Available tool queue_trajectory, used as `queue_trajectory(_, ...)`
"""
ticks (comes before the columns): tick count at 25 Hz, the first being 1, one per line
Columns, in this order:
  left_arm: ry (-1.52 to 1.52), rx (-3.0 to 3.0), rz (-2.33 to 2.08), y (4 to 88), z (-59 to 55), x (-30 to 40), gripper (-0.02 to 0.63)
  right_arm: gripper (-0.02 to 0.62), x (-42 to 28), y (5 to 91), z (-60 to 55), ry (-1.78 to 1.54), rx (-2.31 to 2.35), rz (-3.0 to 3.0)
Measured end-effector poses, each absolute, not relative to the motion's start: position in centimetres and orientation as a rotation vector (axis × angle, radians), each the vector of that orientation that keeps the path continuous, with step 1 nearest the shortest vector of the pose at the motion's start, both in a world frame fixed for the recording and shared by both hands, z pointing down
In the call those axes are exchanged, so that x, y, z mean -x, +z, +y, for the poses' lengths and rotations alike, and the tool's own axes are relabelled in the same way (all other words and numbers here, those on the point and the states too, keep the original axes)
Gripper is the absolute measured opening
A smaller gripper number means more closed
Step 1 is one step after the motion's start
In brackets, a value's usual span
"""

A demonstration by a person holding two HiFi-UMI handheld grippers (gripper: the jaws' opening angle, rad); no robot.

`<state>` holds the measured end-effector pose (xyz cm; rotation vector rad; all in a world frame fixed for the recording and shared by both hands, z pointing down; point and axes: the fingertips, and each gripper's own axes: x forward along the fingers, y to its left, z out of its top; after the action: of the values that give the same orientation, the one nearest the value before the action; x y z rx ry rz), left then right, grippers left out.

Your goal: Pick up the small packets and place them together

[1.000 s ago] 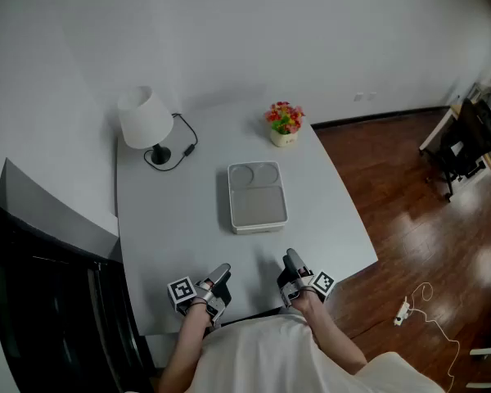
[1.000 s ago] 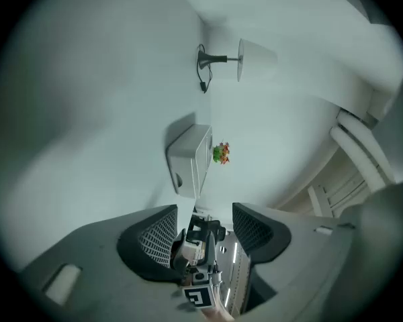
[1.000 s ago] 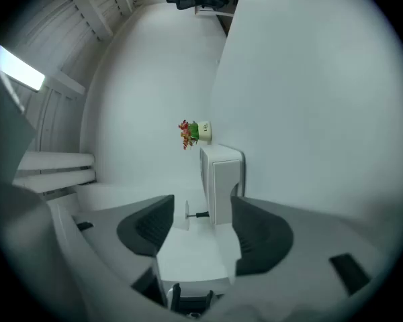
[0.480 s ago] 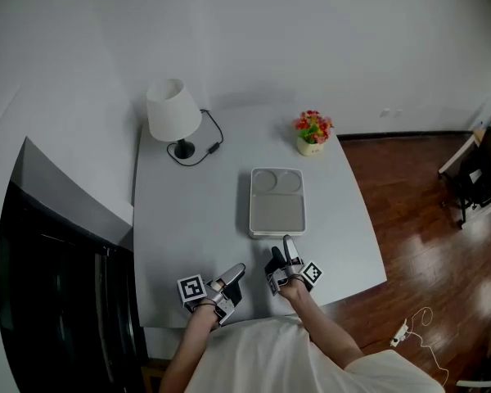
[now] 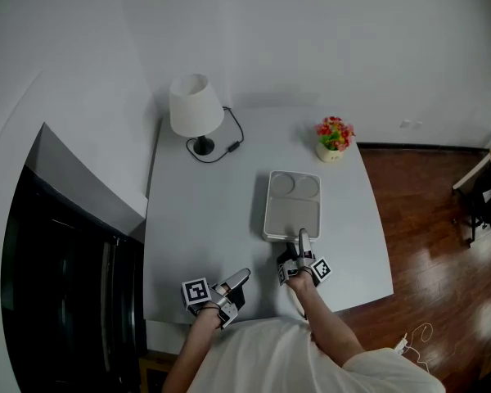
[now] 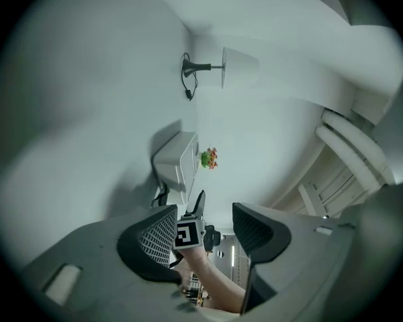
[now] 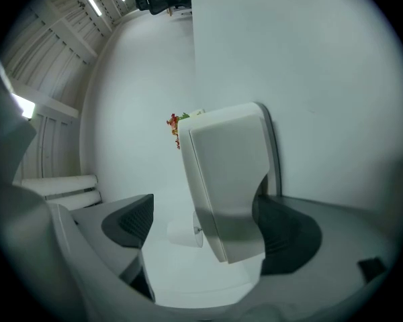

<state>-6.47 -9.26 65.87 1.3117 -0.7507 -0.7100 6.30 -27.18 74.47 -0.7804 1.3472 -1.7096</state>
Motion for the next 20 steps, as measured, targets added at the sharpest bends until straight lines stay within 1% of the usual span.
queue_trajectory(6, -0.714, -1.303, -0.764, 66.1, -8.9, 6.8, 0.239, 0.480, -6.4, 74.5, -27.9, -1.688, 0.786, 1.354)
queue_trajectory(7, -0.715, -1.302, -0.764, 66.1, -8.8, 6.9, 0.239, 0.467, -6.4, 74.6, -27.8, -1.689, 0.791, 1.358)
queue_trajectory(8, -0.716, -1.300, -0.763, 66.0, -8.7, 6.9, 0.239, 0.438, -6.3, 74.6, -27.8, -1.689, 0.793, 1.361)
queue_trajectory(11, -0.715, -1.295, -0.762, 66.1, -8.3, 6.9, 0.239, 0.434, -6.2, 74.5, -27.6, -1.687, 0.792, 1.358)
queue_trajectory(13, -0.715, -1.294, -0.760, 66.1, -8.1, 6.9, 0.241, 0.406, -6.3, 74.7, -27.5, -1.695, 0.805, 1.347)
queue_trajectory(16, -0.715, -1.291, -0.758, 66.2, -7.6, 6.8, 0.239, 0.343, -6.5, 75.3, -26.8, -1.702, 0.825, 1.334)
queue_trajectory(20, -0.727, -1.288, -0.758, 66.1, -7.0, 7.0, 0.239, 0.334, -6.7, 75.3, -25.7, -1.695, 0.824, 1.337)
